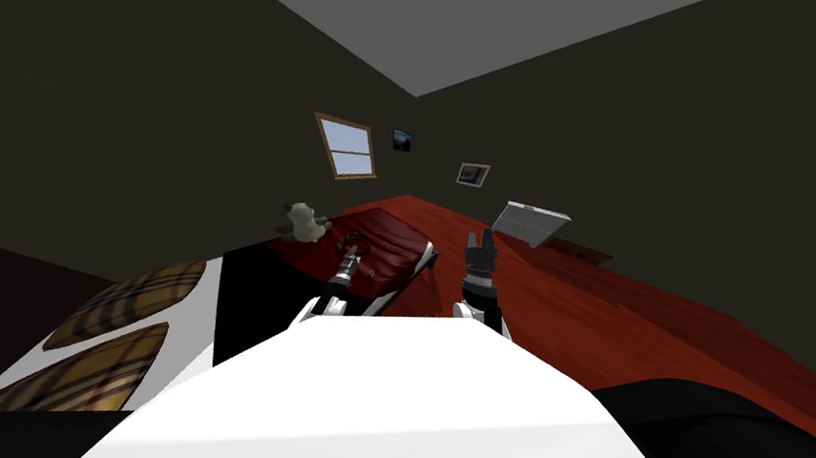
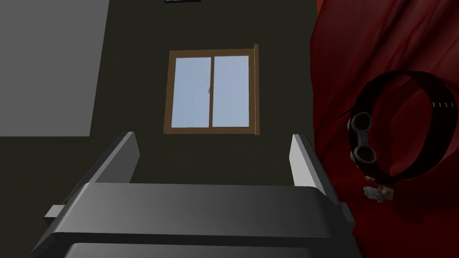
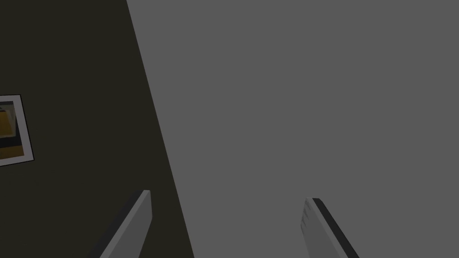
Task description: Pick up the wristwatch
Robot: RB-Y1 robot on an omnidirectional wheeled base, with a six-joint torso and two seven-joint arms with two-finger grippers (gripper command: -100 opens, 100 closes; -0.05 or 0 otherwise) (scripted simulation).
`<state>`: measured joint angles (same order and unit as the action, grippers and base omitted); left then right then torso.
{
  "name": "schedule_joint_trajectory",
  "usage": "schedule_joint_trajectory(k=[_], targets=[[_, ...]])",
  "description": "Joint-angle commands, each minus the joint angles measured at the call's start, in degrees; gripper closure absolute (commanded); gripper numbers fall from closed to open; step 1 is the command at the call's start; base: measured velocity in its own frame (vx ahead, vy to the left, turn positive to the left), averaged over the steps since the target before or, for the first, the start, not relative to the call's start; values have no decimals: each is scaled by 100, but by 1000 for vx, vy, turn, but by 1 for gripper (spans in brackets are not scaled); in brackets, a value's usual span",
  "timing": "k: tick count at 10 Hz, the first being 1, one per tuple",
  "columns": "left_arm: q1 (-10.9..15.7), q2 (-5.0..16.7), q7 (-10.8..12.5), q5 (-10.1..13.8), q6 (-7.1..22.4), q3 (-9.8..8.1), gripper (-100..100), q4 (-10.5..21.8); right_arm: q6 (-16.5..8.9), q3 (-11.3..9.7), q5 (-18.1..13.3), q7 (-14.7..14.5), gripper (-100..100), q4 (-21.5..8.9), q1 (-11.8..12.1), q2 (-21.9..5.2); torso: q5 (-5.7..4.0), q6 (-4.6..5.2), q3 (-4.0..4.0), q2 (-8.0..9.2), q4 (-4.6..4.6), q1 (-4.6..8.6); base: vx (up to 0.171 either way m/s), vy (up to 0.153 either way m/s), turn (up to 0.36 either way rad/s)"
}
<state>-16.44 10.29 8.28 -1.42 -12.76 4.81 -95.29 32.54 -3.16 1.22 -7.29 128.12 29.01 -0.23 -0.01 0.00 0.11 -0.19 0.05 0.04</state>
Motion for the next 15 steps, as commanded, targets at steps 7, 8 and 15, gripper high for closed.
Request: schedule_joint_trajectory(k=[7,8,15], targets=[[409,56,29,-206,553,216,-100,1362,0,0,0,0,0,0,0,0,-1,0,0,0,0,2,53,-11,-31],[515,76,31,-260,654,260,-100,1564,0,0,0,0,0,0,0,0,-1,-1,-2,5,-1,0,38,-12,-40],[844,144,29,-435,923,382,-100,2663,0,0,0,0,0,0,0,0,-1,-1,-2,3,-1,1,40,-7,-33]])
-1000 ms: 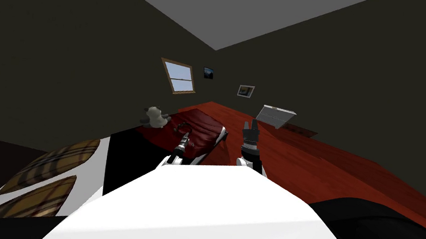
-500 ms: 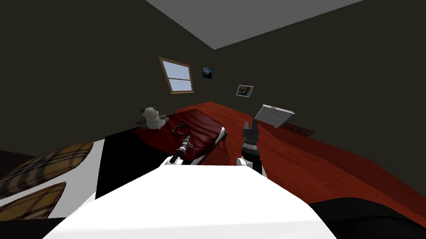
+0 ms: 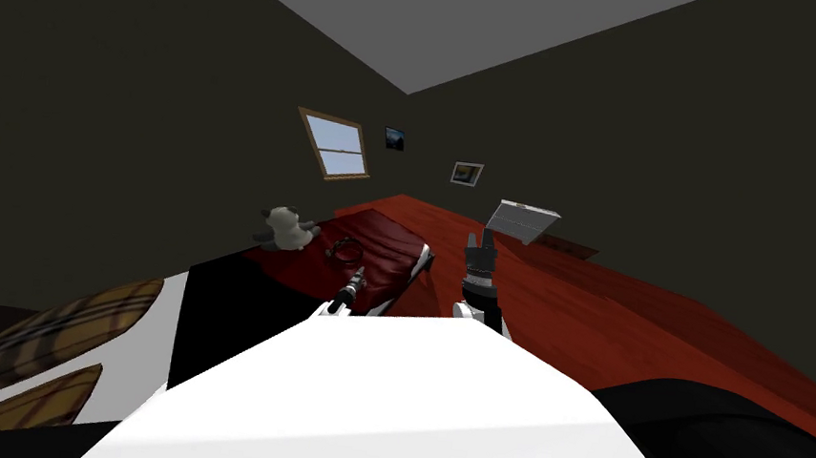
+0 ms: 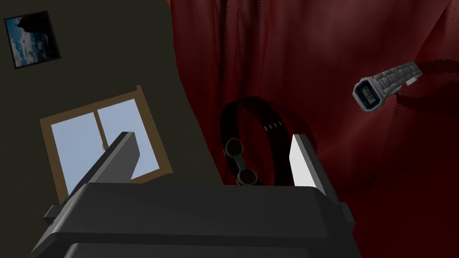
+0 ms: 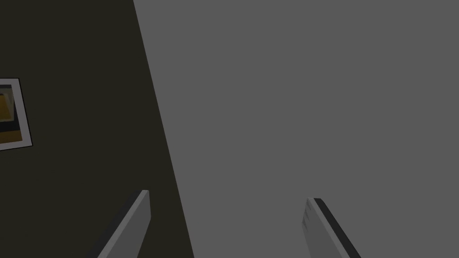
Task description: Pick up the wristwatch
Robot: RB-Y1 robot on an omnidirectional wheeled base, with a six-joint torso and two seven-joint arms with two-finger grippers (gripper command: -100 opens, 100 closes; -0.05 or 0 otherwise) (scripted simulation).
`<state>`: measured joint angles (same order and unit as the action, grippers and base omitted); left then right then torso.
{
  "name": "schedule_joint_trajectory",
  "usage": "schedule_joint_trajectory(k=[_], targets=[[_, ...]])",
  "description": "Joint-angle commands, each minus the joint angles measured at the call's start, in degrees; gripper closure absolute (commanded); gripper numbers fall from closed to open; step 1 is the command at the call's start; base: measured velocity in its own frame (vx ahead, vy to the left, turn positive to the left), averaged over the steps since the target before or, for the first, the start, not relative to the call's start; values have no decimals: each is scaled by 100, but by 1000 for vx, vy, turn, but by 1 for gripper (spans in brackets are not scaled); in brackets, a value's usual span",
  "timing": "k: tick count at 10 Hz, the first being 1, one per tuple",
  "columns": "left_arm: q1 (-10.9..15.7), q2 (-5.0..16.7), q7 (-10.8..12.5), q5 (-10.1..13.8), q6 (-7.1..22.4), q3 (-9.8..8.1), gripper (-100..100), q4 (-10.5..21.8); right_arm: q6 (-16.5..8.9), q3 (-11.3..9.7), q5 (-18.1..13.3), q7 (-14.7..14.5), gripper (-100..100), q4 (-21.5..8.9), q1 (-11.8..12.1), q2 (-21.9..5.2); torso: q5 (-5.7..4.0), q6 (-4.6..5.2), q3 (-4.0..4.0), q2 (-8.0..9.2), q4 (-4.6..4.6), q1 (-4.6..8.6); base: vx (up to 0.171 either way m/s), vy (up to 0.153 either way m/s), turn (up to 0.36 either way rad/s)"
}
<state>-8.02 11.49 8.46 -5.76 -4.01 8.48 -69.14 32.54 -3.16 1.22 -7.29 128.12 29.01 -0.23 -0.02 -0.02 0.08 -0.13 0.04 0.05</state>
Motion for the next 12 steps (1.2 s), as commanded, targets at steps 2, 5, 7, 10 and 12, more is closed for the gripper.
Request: schedule_joint_trajectory(k=[2,5,7,10,12], targets=[[113,46,8,-62,127,54,-100,349,0,0,0,0,0,0,0,0,0,1,0,-2,0,-1,38,-7,-42],[224,69,4,-123,201,91,-100,693,0,0,0,0,0,0,0,0,0,1,-3,4,-2,-1,23,-5,-26],[442,118,-8,-243,335,160,-100,1208,0,0,0,0,0,0,0,0,0,1,0,0,0,0,52,-14,-70],[747,205,-27,-406,506,252,-100,2092,0,0,0,0,0,0,0,0,-1,0,7,-13,3,4,74,-19,-76],[839,236,-33,-454,555,279,-100,2303,0,0,0,0,0,0,0,0,-1,-1,4,-6,2,1,45,-10,-32]])
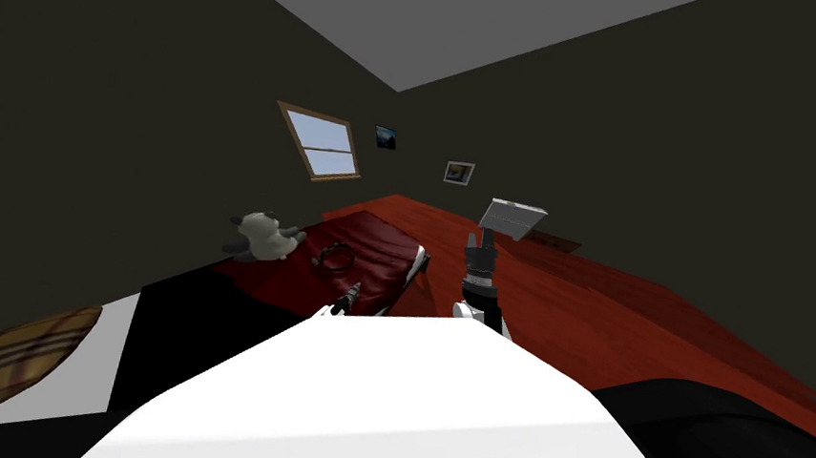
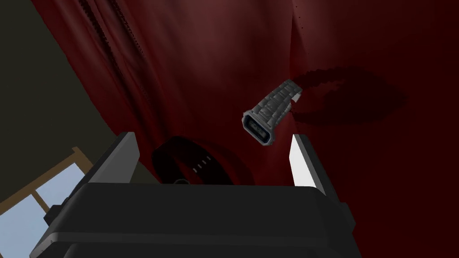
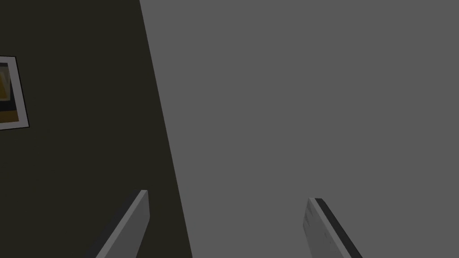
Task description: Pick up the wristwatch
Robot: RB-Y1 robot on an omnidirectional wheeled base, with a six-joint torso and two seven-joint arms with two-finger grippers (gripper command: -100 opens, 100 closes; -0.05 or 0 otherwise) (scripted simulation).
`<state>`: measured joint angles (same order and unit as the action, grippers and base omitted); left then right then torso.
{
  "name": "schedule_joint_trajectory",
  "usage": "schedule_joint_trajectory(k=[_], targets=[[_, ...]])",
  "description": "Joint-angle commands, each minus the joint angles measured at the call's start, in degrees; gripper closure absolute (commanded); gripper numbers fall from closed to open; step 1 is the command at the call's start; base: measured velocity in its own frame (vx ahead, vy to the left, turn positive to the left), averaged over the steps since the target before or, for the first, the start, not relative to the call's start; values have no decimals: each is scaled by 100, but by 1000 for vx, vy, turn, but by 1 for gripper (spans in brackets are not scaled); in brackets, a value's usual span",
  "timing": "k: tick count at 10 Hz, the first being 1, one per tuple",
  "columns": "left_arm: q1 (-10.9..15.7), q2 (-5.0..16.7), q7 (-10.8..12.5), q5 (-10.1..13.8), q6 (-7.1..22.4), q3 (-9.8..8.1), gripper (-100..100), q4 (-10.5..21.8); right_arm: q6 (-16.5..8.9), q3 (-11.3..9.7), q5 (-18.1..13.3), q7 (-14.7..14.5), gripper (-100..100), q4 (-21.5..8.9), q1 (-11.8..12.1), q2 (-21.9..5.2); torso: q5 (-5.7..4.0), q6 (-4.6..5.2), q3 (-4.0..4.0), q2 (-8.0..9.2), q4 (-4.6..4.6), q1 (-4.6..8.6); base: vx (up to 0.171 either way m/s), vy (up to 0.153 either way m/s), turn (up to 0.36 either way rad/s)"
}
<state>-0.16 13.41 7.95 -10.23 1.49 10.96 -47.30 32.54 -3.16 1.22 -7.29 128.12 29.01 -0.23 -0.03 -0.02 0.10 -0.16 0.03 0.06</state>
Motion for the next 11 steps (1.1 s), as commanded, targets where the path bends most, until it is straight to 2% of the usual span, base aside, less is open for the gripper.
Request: schedule_joint_trajectory(k=[1,3,4,7,9,10,11], targets=[[53,44,17,-7,5,32,-100,199,0,0,0,0,0,0,0,0,0,0,0,0,0,0,28,-10,-25],[217,106,6,-89,91,79,-100,567,0,0,0,0,0,0,0,0,0,0,-4,7,-1,0,38,-12,-55],[217,106,6,-89,91,79,-100,622,0,0,0,0,0,0,0,0,0,-1,-1,2,0,0,39,-9,-19],[400,194,-6,-175,185,132,-100,1074,0,0,0,0,0,0,0,0,0,-1,-3,5,-1,2,38,-15,-42],[467,235,-11,-204,218,151,-100,1231,0,0,0,0,0,0,0,0,-1,-1,0,1,0,4,43,-16,-34],[442,229,-6,-187,215,156,-100,1170,0,0,0,0,0,0,0,0,0,-1,-2,4,0,1,15,-4,-2],[447,232,-6,-188,214,158,0,1182,0,0,0,0,0,0,0,0,0,-2,-6,11,-2,-1,0,0,0]])
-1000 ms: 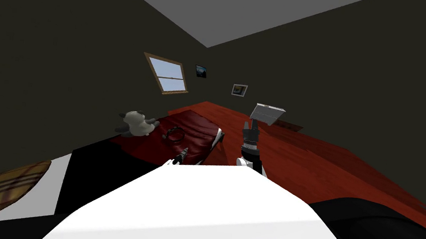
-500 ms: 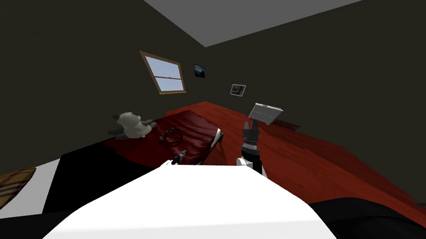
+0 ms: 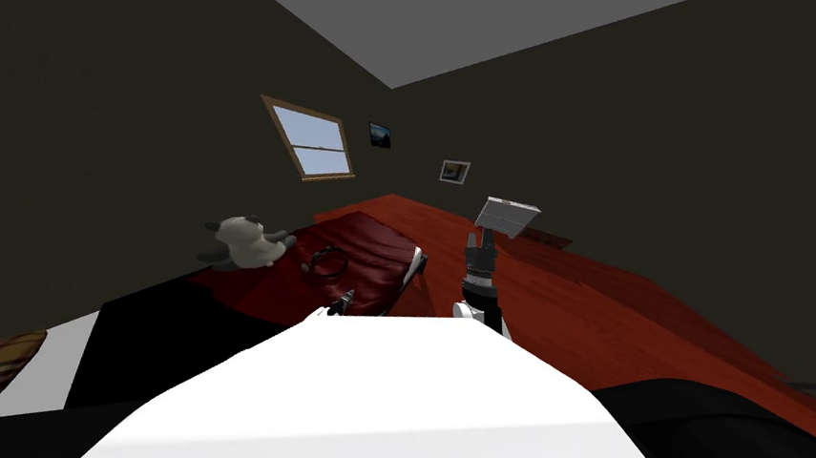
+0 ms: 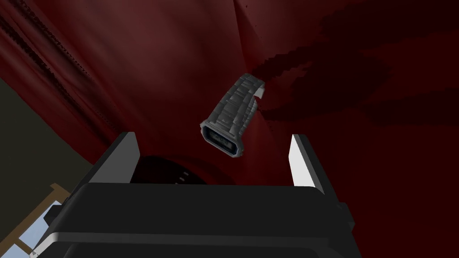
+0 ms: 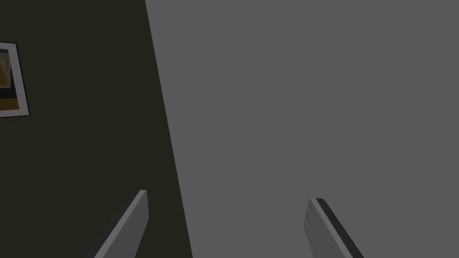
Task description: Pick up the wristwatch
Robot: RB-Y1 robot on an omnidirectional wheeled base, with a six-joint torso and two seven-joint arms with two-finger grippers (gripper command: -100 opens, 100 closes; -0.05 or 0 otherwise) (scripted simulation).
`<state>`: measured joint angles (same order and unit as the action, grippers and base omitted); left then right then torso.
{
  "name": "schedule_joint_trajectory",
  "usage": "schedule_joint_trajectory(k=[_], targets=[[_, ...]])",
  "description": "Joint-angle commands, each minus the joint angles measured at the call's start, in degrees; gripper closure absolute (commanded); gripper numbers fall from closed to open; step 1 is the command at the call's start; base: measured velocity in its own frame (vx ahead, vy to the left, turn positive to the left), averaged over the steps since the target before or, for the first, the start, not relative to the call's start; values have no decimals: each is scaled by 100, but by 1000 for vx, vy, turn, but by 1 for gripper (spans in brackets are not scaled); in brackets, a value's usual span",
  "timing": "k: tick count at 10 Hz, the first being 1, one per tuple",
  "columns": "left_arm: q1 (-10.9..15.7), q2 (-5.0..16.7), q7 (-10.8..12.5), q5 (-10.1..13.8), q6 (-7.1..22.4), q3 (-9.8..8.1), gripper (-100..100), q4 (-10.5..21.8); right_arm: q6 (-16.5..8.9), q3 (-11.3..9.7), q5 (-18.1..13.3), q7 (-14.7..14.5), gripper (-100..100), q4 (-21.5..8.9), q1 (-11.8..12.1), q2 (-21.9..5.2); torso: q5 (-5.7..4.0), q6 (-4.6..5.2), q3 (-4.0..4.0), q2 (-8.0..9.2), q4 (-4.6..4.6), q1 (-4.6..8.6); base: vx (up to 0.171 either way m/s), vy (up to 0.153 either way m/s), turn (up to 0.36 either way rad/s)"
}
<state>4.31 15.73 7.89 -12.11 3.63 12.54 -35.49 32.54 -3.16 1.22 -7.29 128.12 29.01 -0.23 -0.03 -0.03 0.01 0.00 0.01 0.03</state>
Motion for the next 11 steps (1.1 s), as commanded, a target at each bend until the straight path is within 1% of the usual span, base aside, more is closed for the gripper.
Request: schedule_joint_trajectory(k=[1,4,6,7,8,9,11], targets=[[-64,-22,-95,-33,-202,-91,-100,129,0,0,0,0,0,0,0,0,0,0,0,0,0,0,53,-10,34],[-159,-55,-237,-82,-504,-229,-100,322,0,0,0,0,0,0,1,0,-1,0,19,-33,7,6,101,-18,38],[-223,-77,-332,-114,-706,-320,-100,451,0,0,0,0,0,0,1,0,-1,0,18,-31,6,6,80,-17,28],[-286,-99,-426,-147,-908,-412,-100,580,0,0,0,0,0,0,1,0,-1,0,15,-26,6,5,88,-20,46],[-170,-134,-424,-168,-881,-470,-100,710,0,0,0,0,0,0,1,0,-1,-1,16,-28,6,6,43,-12,13],[-172,-138,-452,-173,-939,-487,100,740,0,0,0,0,0,0,0,0,-1,1,10,-16,4,3,7,-2,-2],[-172,-138,-450,-173,-932,-485,100,737,0,0,0,0,0,0,0,0,0,2,0,0,-1,0,0,0,0]])
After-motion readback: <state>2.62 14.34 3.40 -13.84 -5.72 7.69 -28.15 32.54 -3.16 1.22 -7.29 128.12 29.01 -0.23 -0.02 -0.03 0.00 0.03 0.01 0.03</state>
